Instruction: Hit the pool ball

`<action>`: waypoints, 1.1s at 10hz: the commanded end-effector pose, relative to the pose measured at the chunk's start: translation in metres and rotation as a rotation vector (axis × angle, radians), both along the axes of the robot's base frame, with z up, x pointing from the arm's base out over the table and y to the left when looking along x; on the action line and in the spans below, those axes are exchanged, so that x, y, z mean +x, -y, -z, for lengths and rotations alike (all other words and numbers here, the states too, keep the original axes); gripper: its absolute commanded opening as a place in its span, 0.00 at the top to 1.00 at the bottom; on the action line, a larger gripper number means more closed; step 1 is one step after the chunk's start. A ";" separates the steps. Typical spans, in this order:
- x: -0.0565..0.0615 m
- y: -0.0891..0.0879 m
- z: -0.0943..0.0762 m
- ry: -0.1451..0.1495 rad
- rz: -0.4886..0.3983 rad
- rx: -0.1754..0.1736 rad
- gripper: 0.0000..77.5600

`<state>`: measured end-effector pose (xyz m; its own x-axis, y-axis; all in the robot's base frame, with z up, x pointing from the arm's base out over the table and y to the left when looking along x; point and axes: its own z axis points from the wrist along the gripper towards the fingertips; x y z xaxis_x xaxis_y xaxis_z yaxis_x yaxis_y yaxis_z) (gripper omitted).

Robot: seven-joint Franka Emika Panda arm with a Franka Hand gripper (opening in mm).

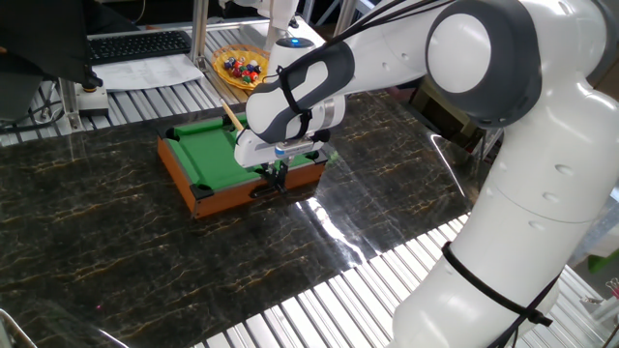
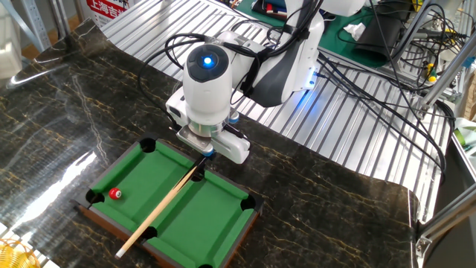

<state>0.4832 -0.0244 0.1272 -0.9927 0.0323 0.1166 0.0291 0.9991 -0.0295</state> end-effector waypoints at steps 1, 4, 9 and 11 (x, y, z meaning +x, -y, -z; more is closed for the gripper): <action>0.009 0.007 -0.031 0.016 0.035 0.022 0.99; 0.011 0.011 -0.039 0.016 0.029 0.028 0.99; -0.010 0.014 -0.055 0.007 0.109 0.003 0.99; -0.023 0.011 -0.057 0.010 0.151 0.001 0.99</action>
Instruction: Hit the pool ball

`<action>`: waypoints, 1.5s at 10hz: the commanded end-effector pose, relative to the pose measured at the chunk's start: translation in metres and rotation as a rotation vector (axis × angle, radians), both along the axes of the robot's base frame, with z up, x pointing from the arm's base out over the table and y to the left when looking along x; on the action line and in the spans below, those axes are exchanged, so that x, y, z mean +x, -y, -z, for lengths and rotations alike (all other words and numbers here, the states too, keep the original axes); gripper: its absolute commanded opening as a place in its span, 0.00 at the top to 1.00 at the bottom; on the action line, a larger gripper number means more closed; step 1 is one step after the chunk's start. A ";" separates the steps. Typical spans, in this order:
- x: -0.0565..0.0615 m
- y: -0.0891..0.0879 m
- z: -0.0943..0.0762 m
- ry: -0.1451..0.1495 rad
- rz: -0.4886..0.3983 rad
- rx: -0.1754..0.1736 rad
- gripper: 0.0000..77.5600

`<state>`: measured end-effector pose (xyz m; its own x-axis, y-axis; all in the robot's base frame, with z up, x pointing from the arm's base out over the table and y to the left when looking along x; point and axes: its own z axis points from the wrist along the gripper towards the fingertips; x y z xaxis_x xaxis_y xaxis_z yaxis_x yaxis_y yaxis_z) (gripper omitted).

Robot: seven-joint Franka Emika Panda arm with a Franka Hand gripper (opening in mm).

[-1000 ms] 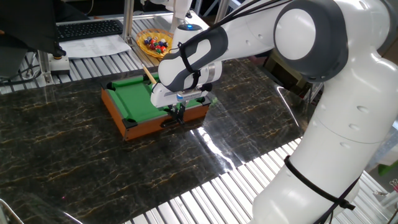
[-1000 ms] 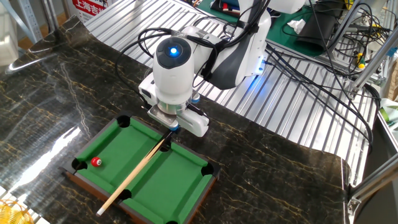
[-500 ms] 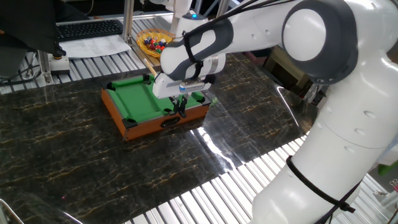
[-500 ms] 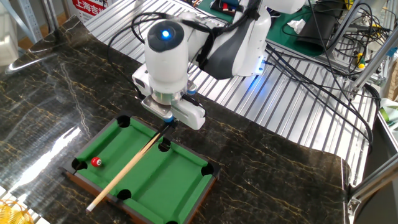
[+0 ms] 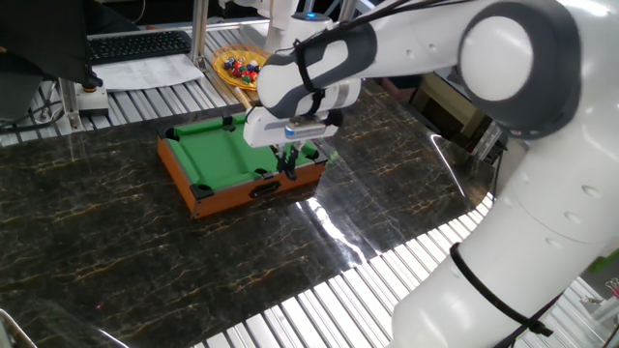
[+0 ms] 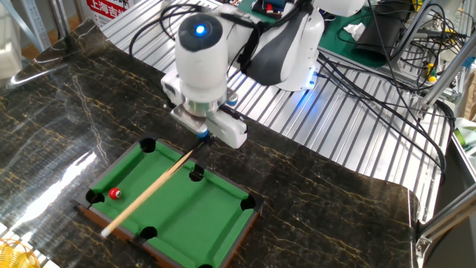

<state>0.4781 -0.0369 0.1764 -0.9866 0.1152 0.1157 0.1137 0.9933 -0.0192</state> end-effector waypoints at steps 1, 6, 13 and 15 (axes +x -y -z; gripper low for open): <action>-0.025 -0.008 -0.008 0.008 0.126 -0.014 0.99; -0.054 -0.052 -0.016 0.010 0.268 -0.025 0.99; -0.044 -0.077 -0.004 0.024 0.354 0.030 0.99; -0.039 -0.088 -0.013 0.014 0.381 0.031 0.99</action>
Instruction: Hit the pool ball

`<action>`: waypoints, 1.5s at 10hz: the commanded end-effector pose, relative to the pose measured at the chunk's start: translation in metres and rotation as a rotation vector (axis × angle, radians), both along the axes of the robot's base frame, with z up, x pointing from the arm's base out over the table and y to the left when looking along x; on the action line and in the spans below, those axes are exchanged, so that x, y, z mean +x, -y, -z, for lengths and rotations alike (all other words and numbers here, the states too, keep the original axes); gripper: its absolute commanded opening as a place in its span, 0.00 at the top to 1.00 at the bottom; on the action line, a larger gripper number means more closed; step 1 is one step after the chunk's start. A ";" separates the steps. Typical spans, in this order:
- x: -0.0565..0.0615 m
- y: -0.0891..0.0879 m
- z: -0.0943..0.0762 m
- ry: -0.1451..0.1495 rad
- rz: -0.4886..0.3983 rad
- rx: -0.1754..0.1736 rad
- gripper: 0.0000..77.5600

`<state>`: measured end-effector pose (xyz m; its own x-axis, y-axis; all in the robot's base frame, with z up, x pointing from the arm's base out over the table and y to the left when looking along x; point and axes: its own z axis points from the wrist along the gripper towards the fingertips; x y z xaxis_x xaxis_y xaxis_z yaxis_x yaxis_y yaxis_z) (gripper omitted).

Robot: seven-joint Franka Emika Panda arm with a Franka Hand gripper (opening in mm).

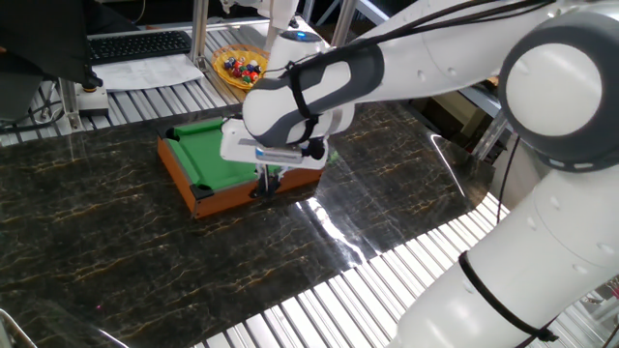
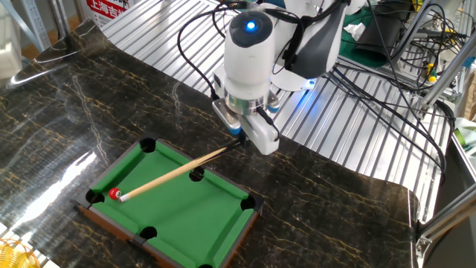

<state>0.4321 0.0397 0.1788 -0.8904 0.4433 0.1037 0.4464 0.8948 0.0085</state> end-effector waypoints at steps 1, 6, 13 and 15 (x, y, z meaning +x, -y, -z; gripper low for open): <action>0.008 -0.013 -0.012 -0.005 0.046 0.011 0.99; 0.020 -0.031 -0.018 -0.022 0.139 0.035 0.99; 0.049 -0.054 -0.014 -0.031 0.257 0.028 0.99; 0.050 -0.054 -0.014 -0.071 0.337 0.029 0.99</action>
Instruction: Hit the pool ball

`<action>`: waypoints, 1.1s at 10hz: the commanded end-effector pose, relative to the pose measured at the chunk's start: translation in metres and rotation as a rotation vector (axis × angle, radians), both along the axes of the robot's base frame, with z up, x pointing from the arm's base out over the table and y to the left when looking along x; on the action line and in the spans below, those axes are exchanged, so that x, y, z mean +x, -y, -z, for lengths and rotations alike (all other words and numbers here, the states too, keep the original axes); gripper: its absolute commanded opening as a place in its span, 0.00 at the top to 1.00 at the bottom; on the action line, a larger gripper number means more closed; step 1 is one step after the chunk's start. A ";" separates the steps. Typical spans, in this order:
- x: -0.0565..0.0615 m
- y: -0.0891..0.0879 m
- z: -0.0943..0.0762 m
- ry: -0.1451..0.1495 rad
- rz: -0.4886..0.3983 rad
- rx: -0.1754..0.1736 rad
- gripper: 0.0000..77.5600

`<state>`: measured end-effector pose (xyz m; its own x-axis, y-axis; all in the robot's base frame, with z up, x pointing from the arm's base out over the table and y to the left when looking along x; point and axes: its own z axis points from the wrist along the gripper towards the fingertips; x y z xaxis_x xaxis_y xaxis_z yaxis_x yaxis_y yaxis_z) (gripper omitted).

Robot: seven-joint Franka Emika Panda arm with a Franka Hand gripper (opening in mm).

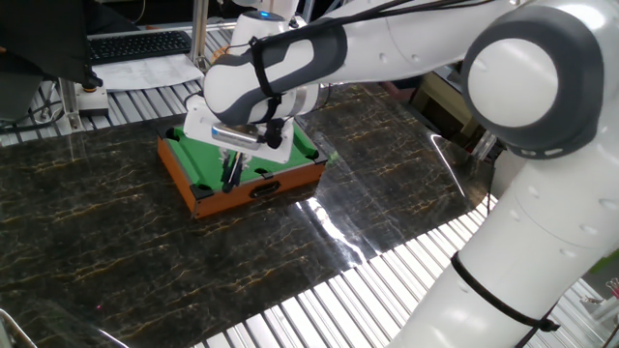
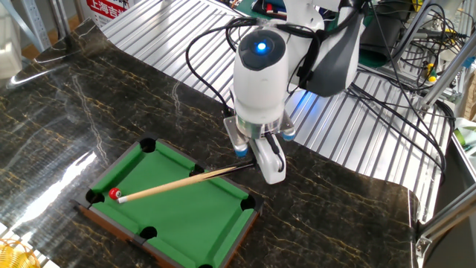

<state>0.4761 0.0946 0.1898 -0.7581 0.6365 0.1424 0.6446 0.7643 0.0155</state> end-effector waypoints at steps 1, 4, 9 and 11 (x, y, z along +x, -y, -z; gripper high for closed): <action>0.005 0.001 -0.003 -0.053 0.115 0.006 0.99; 0.002 -0.002 0.001 -0.085 0.126 0.066 0.99; 0.001 -0.006 0.004 -0.120 0.137 0.071 0.99; 0.001 -0.006 0.005 -0.128 0.140 0.072 0.99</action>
<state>0.4761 0.1005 0.1846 -0.6386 0.7170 0.2795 0.7424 0.6696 -0.0216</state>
